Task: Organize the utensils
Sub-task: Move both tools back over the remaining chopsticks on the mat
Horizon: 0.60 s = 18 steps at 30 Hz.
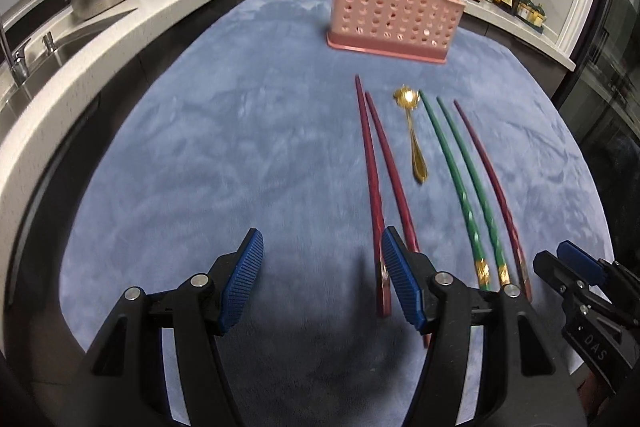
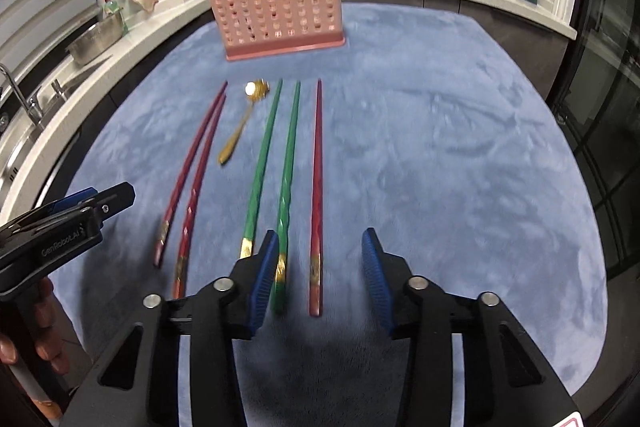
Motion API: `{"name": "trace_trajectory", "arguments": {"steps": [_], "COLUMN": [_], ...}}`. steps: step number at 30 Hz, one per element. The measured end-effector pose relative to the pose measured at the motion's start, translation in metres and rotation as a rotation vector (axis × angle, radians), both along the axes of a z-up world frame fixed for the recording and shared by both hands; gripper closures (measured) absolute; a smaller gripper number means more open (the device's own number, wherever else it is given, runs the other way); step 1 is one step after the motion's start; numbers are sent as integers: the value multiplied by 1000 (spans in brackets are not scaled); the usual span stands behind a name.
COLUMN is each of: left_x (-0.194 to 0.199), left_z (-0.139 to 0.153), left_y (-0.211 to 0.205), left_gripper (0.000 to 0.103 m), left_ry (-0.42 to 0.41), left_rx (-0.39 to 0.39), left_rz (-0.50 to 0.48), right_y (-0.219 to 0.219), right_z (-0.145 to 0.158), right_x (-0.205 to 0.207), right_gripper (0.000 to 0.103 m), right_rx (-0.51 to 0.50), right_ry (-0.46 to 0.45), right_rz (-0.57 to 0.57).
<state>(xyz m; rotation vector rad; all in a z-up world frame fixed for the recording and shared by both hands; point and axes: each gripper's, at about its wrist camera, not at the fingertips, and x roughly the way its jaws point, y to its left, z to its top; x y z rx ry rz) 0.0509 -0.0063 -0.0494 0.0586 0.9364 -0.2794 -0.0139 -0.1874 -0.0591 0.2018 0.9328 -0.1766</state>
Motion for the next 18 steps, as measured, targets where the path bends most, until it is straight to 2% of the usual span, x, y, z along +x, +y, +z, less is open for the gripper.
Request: {"name": "trace_trajectory", "arguments": {"steps": [9,15,18], "left_x": [-10,-13,-15], "left_z": [-16,-21,-22], "left_y": [-2,-5,-6], "left_gripper": [45,45,45], "left_ry": [16,25,26], "left_rx": [1,-1,0], "left_rz": [-15,-30,-37], "right_y": [0,2,2], "right_z": [-16,-22,-25], "right_x": [-4,-2,-1], "right_gripper": [79,82,89], "right_rx": [21,29,28], "right_ry": [31,43,49], "right_rz": [-6,-5,-4]}}
